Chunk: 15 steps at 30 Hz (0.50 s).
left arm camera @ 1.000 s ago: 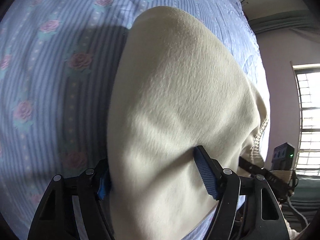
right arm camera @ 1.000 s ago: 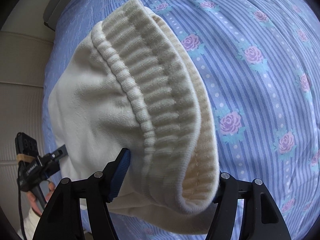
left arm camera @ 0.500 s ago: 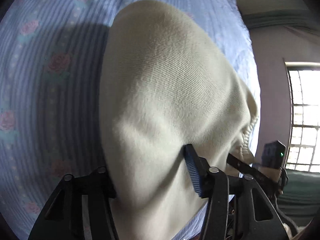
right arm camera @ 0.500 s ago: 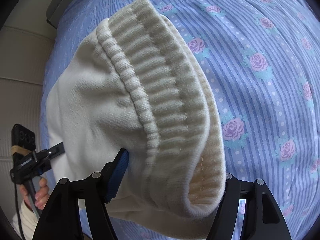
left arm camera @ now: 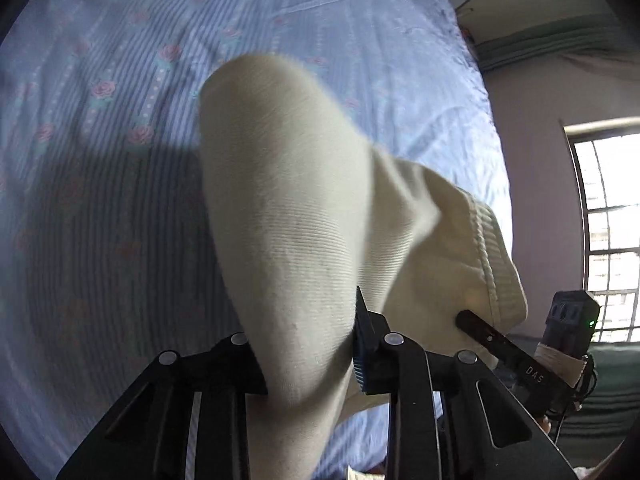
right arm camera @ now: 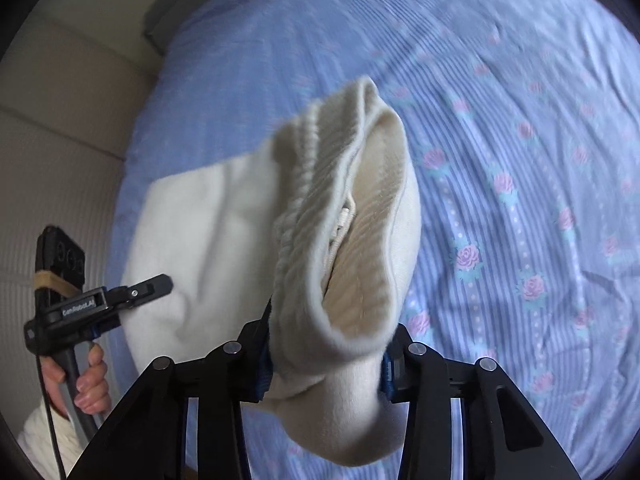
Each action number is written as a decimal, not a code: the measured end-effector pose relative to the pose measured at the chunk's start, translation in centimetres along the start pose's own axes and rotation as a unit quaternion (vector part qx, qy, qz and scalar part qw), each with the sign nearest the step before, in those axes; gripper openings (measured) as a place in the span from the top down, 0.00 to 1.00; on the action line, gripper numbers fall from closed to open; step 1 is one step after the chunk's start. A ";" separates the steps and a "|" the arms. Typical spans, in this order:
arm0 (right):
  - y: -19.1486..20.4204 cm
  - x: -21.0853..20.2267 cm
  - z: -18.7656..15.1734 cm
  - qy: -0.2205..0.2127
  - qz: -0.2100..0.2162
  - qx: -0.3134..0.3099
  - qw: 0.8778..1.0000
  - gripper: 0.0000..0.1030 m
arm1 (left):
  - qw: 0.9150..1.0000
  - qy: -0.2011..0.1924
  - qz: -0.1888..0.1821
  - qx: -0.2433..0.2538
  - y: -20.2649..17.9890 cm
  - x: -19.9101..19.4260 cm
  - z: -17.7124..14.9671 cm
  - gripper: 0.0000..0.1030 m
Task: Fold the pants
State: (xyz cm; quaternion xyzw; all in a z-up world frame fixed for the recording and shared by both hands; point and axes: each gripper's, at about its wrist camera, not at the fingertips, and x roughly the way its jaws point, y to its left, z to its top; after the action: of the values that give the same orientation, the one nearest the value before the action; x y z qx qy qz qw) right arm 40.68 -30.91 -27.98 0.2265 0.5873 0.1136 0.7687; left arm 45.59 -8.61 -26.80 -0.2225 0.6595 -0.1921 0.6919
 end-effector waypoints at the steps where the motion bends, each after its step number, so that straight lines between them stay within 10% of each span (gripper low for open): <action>1: 0.6 -1.1 -0.7 -0.003 0.001 -0.011 1.000 0.60 | 1.000 0.000 0.003 0.001 -0.5 -1.0 -1.1 0.73; 15: 6.8 -10.1 -13.2 0.032 0.071 -0.122 0.989 0.60 | 0.993 -0.091 0.025 -0.077 2.3 -14.3 -19.3 0.73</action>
State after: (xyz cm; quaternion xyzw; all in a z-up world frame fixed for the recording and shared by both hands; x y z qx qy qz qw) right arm 25.86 -26.64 -18.84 0.1690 0.5760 0.2459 0.7610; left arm 25.47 0.27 -16.83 -0.2752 0.6120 -0.1018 0.7344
